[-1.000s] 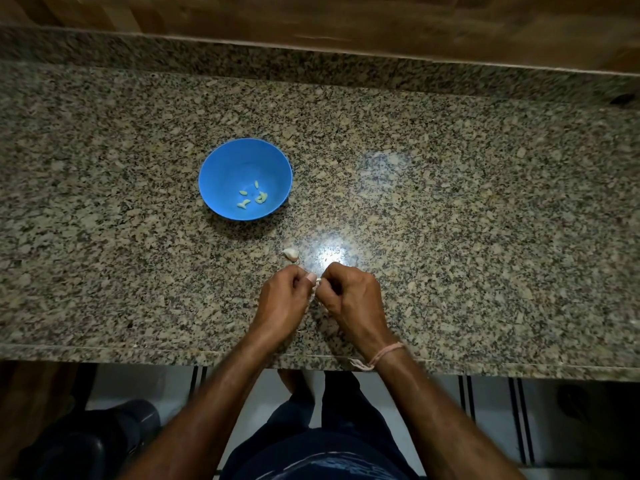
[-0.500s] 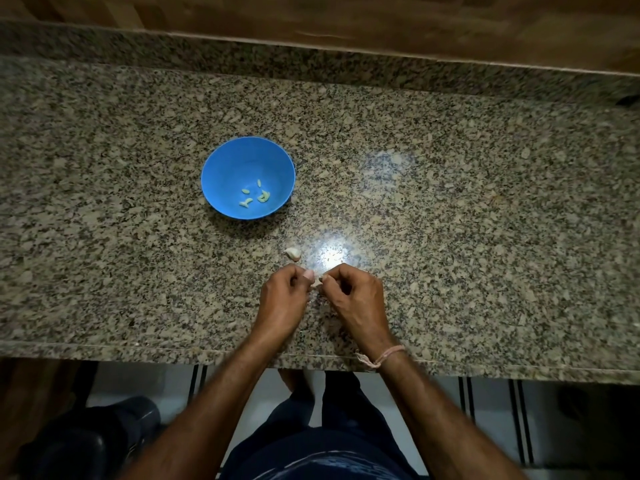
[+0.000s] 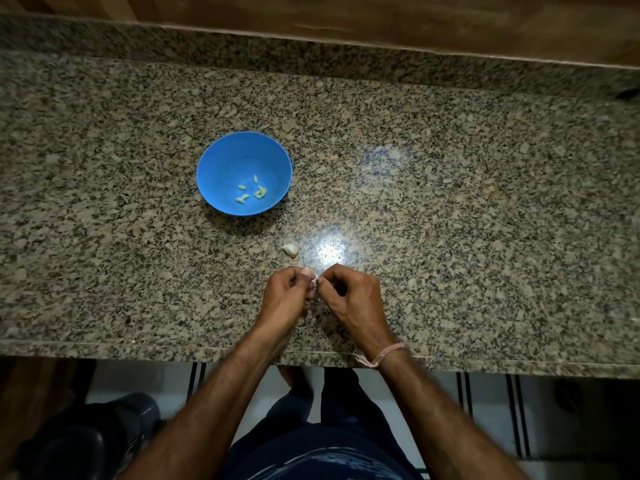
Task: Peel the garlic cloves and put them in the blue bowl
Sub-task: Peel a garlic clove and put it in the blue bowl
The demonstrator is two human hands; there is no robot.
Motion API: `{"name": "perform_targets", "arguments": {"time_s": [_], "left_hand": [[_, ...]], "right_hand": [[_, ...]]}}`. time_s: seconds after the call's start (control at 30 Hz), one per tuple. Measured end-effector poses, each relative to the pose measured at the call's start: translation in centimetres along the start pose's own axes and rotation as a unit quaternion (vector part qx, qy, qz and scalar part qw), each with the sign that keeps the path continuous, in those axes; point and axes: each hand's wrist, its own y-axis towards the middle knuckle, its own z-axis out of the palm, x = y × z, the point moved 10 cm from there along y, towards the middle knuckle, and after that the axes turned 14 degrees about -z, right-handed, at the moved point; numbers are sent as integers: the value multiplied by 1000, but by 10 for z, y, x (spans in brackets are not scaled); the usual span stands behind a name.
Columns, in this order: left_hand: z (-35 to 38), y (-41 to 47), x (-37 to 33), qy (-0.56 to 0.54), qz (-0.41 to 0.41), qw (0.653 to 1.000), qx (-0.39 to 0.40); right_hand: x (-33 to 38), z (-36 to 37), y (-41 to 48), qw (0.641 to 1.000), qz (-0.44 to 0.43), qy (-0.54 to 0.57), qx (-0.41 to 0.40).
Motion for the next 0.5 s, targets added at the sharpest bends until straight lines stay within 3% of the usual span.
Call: {"name": "perform_targets", "arguments": {"time_s": [0.1, 0.2, 0.27, 0.5], "left_hand": [[0, -4, -3, 19, 10, 1000, -4], [-5, -18, -27, 198, 112, 970, -80], [-3, -28, -40, 256, 165, 946, -108], [0, -37, -49, 265, 204, 936, -114]], "right_hand": [[2, -4, 0, 1000, -8, 0, -10], [4, -12, 0, 999, -9, 40, -34], [5, -9, 3, 997, -5, 76, -16], [-7, -11, 1, 988, 49, 141, -47]]}}
